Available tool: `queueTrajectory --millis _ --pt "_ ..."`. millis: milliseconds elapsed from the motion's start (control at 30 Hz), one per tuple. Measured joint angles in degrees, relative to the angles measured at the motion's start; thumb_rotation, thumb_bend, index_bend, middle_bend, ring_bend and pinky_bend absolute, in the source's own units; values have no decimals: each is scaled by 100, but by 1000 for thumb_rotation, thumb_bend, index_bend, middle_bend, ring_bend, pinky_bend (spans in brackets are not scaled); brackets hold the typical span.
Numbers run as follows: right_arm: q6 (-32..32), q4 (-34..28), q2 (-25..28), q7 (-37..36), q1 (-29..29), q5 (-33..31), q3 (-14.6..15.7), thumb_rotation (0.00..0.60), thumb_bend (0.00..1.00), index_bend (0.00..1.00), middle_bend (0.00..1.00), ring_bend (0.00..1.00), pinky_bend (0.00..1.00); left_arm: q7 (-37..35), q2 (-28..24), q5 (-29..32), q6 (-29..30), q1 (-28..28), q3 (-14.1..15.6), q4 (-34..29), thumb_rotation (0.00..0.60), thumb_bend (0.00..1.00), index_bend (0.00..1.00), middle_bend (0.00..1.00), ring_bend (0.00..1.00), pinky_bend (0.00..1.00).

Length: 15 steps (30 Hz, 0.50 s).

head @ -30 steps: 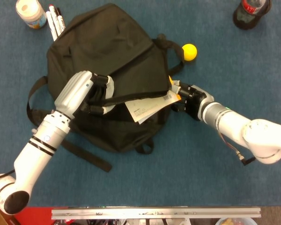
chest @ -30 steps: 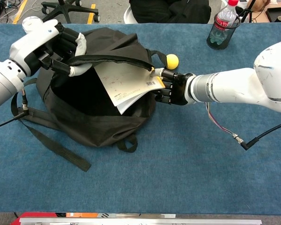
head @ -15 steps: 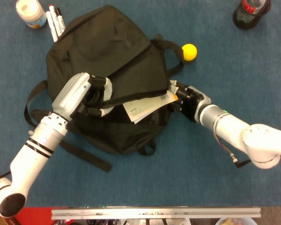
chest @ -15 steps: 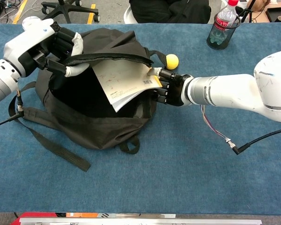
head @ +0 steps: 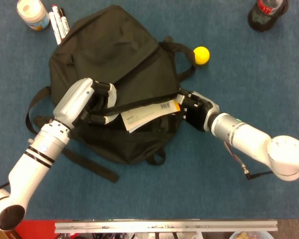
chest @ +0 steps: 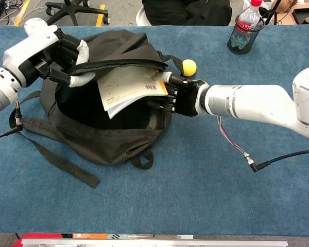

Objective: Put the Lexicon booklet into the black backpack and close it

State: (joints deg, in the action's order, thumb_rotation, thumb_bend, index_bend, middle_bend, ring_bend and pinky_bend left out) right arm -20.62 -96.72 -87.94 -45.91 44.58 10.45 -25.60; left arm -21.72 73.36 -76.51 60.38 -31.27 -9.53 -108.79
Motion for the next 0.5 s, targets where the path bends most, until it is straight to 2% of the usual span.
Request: queueTrajectory --millis 100,167,400,500 --pt "224 4 4 28 -185 301 -101 600 717 73 199 125 319 -8 -13 -10 2 6 5 -2 600 327 733 794 772 937" --pt "348 3 15 48 -306 495 -164 600 716 8 160 98 292 -10 -15 -13 0 7 8 1 600 327 733 794 772 937" --pt "733 22 85 60 -596 905 -293 600 708 0 45 6 199 -14 4 -18 -18 -4 12 14 600 327 731 793 772 937" --pt "981 21 185 64 -706 1048 -340 600 707 0 3 0 152 -16 -2 -1 -22 -7 2 26 600 327 729 792 772 937"
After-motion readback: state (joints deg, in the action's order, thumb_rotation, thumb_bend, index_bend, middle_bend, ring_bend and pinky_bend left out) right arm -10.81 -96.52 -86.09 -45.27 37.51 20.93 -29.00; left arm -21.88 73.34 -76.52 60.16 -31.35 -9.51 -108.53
